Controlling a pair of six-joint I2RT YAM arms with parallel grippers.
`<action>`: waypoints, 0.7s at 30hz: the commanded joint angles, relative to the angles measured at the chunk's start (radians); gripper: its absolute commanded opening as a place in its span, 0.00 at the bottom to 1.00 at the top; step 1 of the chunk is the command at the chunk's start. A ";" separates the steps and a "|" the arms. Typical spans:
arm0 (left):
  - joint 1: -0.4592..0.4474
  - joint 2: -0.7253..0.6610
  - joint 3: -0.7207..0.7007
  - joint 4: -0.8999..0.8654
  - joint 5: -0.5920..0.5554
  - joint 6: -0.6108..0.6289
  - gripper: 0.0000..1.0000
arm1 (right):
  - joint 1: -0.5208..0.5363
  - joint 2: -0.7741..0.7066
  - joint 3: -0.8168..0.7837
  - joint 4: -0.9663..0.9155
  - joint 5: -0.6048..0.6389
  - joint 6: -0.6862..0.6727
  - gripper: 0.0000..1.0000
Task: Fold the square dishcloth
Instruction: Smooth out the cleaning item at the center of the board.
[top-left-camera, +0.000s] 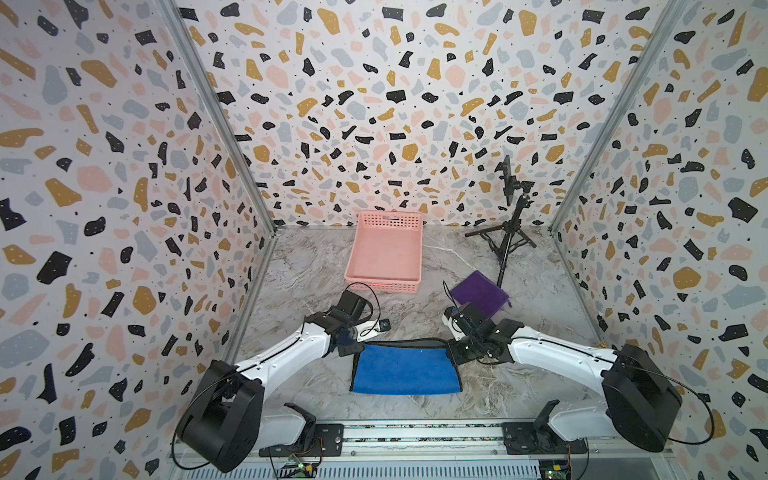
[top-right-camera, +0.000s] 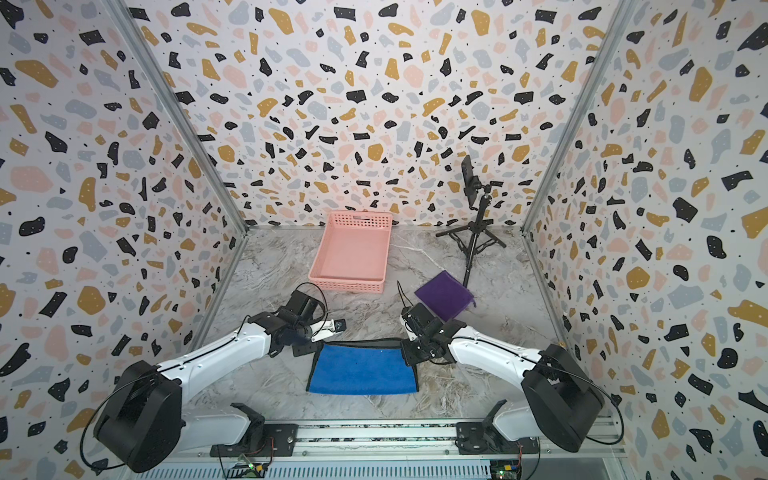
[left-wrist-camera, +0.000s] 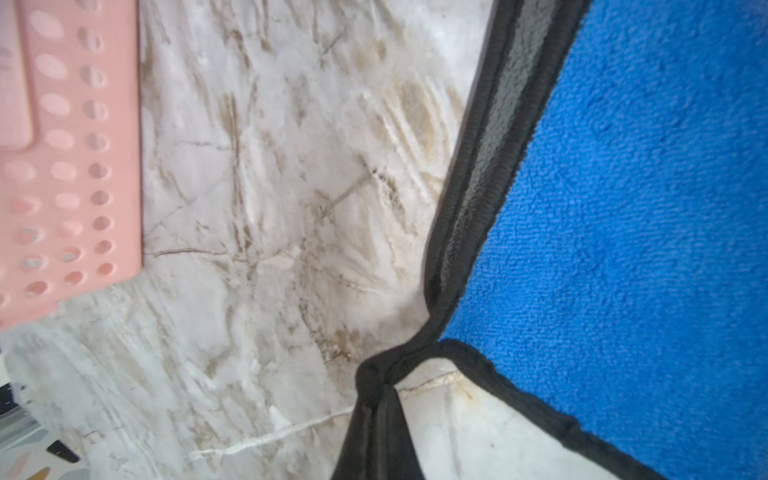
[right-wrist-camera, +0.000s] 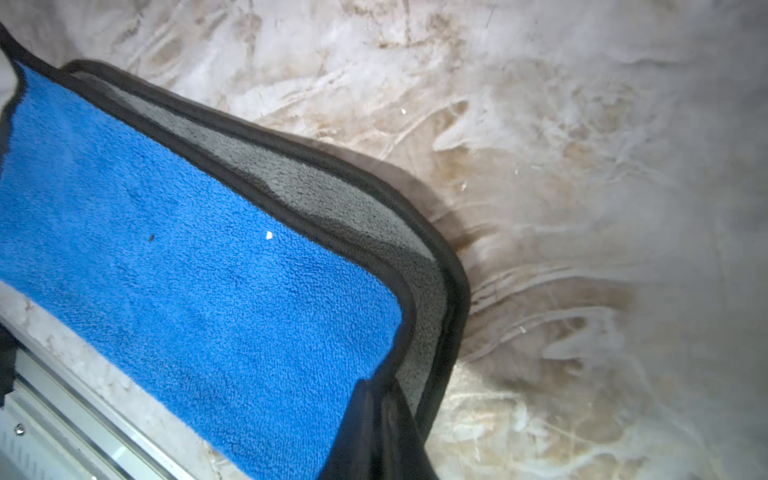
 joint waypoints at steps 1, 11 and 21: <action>0.002 -0.048 -0.016 -0.026 -0.060 0.024 0.00 | -0.003 -0.024 0.004 -0.019 -0.004 -0.011 0.07; 0.003 -0.107 -0.079 -0.004 -0.180 0.082 0.00 | -0.003 0.037 0.029 0.015 -0.014 -0.018 0.02; 0.003 -0.020 -0.103 0.089 -0.251 0.079 0.00 | -0.003 0.064 0.072 0.015 0.029 -0.035 0.00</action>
